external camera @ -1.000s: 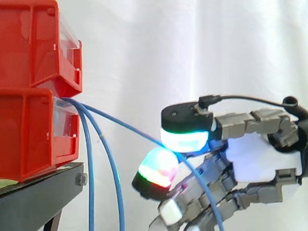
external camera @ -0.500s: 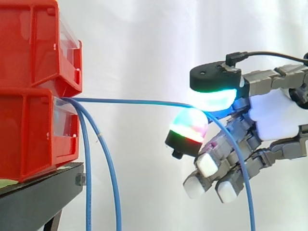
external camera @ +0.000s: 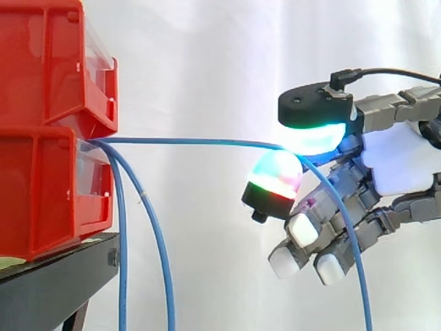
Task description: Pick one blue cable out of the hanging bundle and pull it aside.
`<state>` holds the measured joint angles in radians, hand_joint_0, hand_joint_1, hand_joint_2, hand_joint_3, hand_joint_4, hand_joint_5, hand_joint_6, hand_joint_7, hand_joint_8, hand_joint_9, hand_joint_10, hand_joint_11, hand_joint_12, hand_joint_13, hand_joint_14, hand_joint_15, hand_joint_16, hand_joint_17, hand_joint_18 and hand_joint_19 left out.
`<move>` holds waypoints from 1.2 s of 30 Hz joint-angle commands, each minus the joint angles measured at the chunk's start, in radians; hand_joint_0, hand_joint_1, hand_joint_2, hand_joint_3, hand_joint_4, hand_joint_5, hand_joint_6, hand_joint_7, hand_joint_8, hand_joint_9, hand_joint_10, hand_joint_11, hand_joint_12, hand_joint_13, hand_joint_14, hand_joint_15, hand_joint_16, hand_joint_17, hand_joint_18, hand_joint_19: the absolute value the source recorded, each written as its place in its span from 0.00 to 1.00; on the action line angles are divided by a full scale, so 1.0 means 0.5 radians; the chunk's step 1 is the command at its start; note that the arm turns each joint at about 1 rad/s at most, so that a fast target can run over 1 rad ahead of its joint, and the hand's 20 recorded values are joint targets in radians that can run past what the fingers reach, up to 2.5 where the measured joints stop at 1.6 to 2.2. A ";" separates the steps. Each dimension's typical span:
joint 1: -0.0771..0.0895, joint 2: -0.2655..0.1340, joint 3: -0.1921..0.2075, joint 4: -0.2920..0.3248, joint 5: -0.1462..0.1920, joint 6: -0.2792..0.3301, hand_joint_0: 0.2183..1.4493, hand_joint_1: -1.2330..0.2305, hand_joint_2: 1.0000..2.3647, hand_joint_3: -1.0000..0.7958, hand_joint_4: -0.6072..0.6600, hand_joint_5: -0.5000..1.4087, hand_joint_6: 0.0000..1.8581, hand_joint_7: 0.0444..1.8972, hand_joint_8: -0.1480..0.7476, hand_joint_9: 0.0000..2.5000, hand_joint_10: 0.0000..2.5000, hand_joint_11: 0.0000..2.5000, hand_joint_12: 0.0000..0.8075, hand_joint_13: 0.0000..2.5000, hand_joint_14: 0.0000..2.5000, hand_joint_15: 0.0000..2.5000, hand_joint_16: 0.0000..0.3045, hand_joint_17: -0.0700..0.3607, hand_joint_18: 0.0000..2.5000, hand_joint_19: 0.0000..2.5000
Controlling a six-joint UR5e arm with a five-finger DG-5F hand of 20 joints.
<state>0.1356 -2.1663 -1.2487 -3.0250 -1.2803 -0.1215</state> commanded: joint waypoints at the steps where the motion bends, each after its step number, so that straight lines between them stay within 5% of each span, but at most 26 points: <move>1: 0.002 -0.002 0.000 0.028 0.005 -0.002 0.32 0.31 0.02 0.58 0.56 0.18 0.51 0.52 0.55 0.33 0.01 0.18 0.47 0.26 0.01 0.16 0.17 0.44 0.23 0.20; 7: 0.002 0.001 0.000 0.028 0.002 -0.015 0.34 0.30 0.02 0.54 0.55 0.17 0.51 0.53 0.53 0.32 0.01 0.18 0.45 0.25 0.01 0.16 0.16 0.42 0.22 0.20; 16: 0.005 0.001 0.000 0.031 -0.004 -0.048 0.27 0.36 0.00 0.28 0.61 0.17 0.50 0.49 0.53 0.33 0.01 0.18 0.46 0.25 0.01 0.16 0.17 0.43 0.22 0.21; 24: 0.005 0.001 0.000 0.031 -0.004 -0.045 0.26 0.59 0.00 0.28 0.60 0.18 0.49 0.51 0.54 0.34 0.01 0.17 0.46 0.25 0.01 0.16 0.17 0.43 0.21 0.22; 30: 0.005 0.001 0.000 0.031 -0.004 -0.045 0.29 0.37 0.01 0.48 0.62 0.18 0.50 0.54 0.55 0.34 0.01 0.18 0.47 0.25 0.01 0.16 0.17 0.43 0.22 0.22; 36: 0.005 0.001 0.000 0.031 -0.004 -0.045 0.32 0.32 0.02 0.52 0.58 0.18 0.50 0.56 0.53 0.34 0.01 0.18 0.46 0.25 0.01 0.16 0.16 0.42 0.22 0.21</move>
<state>0.1381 -2.1662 -1.2487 -3.0097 -1.2823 -0.1443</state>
